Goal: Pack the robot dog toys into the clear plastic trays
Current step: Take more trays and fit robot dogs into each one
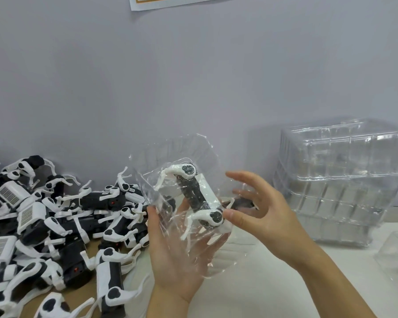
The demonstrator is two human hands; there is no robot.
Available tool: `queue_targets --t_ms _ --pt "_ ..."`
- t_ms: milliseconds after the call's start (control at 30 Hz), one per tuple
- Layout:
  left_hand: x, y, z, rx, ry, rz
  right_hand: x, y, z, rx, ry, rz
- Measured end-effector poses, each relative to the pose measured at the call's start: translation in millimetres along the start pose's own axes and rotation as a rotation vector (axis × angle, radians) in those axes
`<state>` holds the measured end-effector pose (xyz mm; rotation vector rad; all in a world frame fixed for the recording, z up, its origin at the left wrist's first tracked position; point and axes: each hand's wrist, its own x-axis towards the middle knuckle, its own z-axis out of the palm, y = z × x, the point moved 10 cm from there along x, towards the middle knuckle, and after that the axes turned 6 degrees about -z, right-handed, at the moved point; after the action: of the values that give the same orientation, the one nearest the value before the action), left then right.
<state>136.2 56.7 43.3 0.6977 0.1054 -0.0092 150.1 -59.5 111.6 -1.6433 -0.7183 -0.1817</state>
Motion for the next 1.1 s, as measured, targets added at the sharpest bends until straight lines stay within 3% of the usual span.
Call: queue_targets --t_ms 100,133,200,567,867,1100 --pt "-9.6 8.4 -27.0 -0.096 -0.105 -0.048 0.9 -10.0 -6.2 -0.224 0.063 -0.078" --pt "-3.0 5.1 -36.2 -0.082 -0.073 -0.055 0.7 -12.1 -5.8 -0.266 0.069 -0.088" --pt "-3.5 0.6 -21.1 -0.133 -0.14 -0.058 0.3 -14.0 -0.1 -0.327 0.042 -0.094" --pt "-5.2 4.2 -38.0 -0.039 0.007 -0.02 -1.5 -19.0 18.6 -0.558 -0.069 -0.111" --pt "-4.9 6.5 -32.6 -0.077 -0.016 -0.003 -2.1 -15.9 17.9 -0.497 -0.069 -0.11" --pt "-3.5 11.3 -30.1 -0.083 -0.01 0.038 -2.1 -16.5 6.1 -0.435 0.055 -0.159"
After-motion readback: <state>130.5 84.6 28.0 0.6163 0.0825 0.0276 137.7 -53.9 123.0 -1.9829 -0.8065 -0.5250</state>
